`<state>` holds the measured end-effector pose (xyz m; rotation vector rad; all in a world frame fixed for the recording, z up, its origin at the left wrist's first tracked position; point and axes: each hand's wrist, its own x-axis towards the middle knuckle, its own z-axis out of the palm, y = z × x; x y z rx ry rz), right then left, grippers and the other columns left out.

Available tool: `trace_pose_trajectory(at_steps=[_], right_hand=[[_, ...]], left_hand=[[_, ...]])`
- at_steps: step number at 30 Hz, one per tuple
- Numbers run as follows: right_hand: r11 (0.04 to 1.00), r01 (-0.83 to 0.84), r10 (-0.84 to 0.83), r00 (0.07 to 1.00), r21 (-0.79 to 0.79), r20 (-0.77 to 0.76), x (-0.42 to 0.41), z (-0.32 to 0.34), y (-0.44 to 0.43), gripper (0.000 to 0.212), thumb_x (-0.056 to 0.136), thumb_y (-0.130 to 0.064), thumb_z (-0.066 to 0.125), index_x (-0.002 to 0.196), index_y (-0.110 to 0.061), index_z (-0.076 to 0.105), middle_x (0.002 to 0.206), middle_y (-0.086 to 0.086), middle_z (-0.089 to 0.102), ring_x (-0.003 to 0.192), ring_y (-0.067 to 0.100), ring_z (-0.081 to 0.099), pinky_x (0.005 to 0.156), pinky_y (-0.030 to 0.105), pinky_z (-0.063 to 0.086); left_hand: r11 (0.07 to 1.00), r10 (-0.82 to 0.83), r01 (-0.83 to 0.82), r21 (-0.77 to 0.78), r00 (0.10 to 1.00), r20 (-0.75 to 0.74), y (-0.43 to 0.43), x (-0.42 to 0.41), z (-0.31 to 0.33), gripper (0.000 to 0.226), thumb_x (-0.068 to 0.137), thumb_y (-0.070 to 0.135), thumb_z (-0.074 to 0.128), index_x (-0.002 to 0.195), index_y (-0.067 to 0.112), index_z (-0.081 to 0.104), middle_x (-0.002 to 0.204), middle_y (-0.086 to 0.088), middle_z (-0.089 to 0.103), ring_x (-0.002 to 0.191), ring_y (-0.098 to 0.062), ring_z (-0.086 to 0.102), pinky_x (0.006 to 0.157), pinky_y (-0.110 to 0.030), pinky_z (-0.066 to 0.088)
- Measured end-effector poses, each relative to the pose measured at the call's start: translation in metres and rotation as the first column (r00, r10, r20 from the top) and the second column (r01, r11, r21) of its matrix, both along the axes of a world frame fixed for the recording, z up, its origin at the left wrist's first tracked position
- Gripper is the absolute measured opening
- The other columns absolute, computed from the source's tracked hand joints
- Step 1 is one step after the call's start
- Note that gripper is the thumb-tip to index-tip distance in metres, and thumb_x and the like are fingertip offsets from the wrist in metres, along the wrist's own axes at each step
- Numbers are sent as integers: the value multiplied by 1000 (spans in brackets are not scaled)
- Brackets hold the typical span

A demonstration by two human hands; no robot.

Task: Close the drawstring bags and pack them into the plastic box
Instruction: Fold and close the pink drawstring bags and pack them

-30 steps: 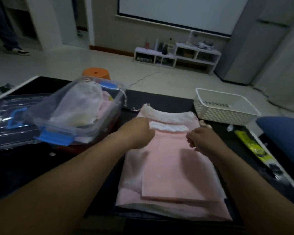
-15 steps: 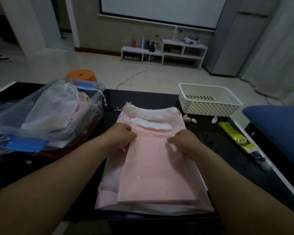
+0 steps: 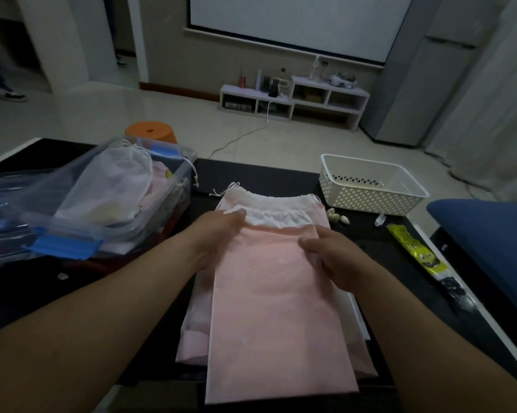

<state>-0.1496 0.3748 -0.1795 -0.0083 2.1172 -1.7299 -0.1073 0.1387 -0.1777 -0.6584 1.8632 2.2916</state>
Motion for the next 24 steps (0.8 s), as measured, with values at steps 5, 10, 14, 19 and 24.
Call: trace_pose_trajectory(at_steps=[5, 10, 14, 19, 24], right_hand=[[987, -18, 17, 1000, -157, -8, 2, 9, -8, 27, 104, -27, 62, 127, -16, 71, 121, 9, 77, 114, 28, 73, 104, 44, 55], [927, 129, -107, 991, -352, 81, 1, 17, -13, 28, 102, -32, 66, 80, -20, 77, 86, 0, 78, 75, 8, 75, 76, 26, 58], [916, 188, -145, 979, -355, 145, -2, 18, -13, 27, 101, -31, 68, 79, -20, 78, 81, 1, 79, 72, 13, 77, 74, 31, 57], [932, 188, -137, 974, -308, 180, 0, 19, -14, 21, 101, -19, 64, 111, -6, 77, 113, 13, 77, 95, 28, 76, 90, 40, 62], [875, 268, -138, 937, -404, 321, -1, 25, -12, 25, 103, -19, 55, 85, -10, 69, 101, 12, 75, 93, 28, 72, 94, 43, 58]], left_hand=[[996, -41, 33, -77, 994, -97, 1, 3, -5, 29, 99, 3, 54, 113, 16, 75, 106, -20, 73, 85, -28, 66, 77, -38, 57], [998, -64, 60, -31, 991, -120, 6, 3, -1, 38, 94, -1, 49, 112, 19, 77, 99, -17, 73, 77, -24, 69, 73, -35, 60], [996, -70, 74, 54, 995, -73, 7, 3, 1, 28, 101, 28, 58, 111, 17, 81, 111, -16, 76, 99, -35, 75, 94, -51, 59], [1000, -6, 7, 17, 999, -47, 16, 6, 2, 25, 97, 20, 58, 96, 15, 83, 104, -17, 77, 82, -29, 74, 79, -39, 60], [953, 66, -63, 295, 998, 0, 16, 4, 3, 24, 96, 22, 67, 110, 5, 77, 111, -20, 77, 97, -36, 76, 83, -49, 63]])
